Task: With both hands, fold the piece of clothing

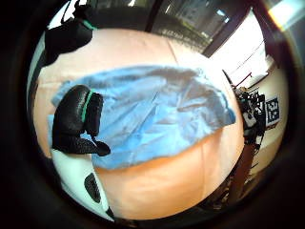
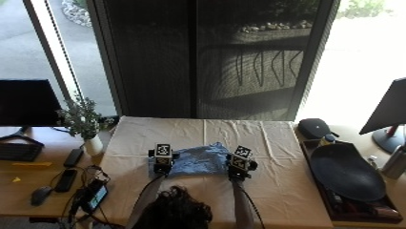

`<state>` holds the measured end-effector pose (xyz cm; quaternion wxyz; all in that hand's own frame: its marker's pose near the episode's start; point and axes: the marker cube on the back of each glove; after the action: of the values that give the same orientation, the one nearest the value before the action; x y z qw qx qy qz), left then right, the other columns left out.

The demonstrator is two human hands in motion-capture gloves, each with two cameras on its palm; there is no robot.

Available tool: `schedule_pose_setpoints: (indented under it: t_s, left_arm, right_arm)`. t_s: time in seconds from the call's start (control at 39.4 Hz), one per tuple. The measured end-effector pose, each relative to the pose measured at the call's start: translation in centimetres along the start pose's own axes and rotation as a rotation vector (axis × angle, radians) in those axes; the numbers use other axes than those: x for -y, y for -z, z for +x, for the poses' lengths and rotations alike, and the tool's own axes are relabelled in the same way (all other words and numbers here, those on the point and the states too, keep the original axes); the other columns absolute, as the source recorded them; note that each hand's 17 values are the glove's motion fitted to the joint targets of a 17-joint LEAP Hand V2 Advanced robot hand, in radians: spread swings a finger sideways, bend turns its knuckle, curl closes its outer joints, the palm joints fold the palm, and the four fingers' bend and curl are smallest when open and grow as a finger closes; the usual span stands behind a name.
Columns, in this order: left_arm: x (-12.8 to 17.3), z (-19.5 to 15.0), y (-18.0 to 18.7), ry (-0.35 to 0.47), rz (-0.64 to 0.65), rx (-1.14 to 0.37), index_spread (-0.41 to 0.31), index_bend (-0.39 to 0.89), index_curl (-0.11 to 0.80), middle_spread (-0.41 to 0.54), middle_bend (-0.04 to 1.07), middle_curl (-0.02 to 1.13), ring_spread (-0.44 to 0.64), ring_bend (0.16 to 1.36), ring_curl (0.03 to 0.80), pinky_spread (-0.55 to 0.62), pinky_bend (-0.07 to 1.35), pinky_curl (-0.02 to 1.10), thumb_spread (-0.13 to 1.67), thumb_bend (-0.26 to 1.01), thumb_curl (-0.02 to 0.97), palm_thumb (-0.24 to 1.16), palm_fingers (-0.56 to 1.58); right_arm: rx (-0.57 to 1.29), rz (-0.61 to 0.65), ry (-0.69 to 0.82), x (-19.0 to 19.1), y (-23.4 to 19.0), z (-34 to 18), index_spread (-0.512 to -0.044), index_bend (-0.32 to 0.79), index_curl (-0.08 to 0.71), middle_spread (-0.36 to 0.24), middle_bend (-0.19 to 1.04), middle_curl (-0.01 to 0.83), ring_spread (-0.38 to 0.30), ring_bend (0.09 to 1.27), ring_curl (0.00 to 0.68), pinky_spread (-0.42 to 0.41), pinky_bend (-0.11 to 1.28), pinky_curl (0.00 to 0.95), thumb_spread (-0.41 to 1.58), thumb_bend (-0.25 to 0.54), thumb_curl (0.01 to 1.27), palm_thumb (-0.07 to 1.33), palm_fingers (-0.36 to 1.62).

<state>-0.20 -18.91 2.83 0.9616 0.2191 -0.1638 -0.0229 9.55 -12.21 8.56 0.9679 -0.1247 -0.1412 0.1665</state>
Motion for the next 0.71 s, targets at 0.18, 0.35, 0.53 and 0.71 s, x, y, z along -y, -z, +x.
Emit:
schedule_pose_setpoints:
  t_s: [0.18,0.35,0.53,0.71]
  left_arm:
    - [-3.0,-0.9,-4.5,0.003,-0.347,0.015,-0.187,0.12,0.372,-0.215,0.14,0.43,-0.1,0.42,0.383,0.08,0.3,0.39,1.28,-0.01,0.288,0.64,0.55]
    - [-5.0,0.9,-5.4,0.006,-0.488,-0.2,-0.151,0.13,0.355,-0.14,0.12,0.37,0.05,0.44,0.371,0.19,0.37,0.4,1.4,-0.02,0.247,0.53,0.37]
    - [-4.3,0.9,-5.6,-0.012,-0.48,-0.221,-0.131,0.14,0.343,-0.111,0.16,0.35,0.14,0.45,0.35,0.28,0.39,0.38,1.5,-0.01,0.207,0.43,0.32]
    - [-3.3,0.6,-3.4,-0.096,-0.752,-0.429,-0.124,0.14,0.339,-0.091,0.17,0.35,0.18,0.46,0.343,0.31,0.43,0.38,1.54,-0.01,0.195,0.38,0.32]
  right_arm:
    - [-0.141,0.159,-0.13,2.1,-1.6,2.4,-0.302,0.0,0.164,-0.12,0.27,0.436,-0.038,0.44,0.365,0.042,0.65,0.385,1.27,-0.068,0.25,0.29,0.56]
    - [-0.145,0.187,-0.155,2.1,-1.8,1.6,-0.296,-0.02,0.104,-0.119,0.42,0.462,-0.056,0.52,0.371,0.072,0.62,0.359,1.31,0.019,0.26,0.35,0.66]
    - [0.02,0.484,-0.208,6.9,0.7,0.2,-0.296,-0.05,0.045,-0.167,0.55,0.484,-0.149,0.64,0.388,-0.044,0.61,0.342,1.32,0.108,0.32,0.57,0.89]
    - [0.477,0.315,-0.136,5.4,4.9,-6.2,-0.313,0.02,0.042,-0.209,0.47,0.475,-0.244,0.75,0.435,-0.256,0.74,0.384,1.15,0.144,0.4,0.78,1.1]
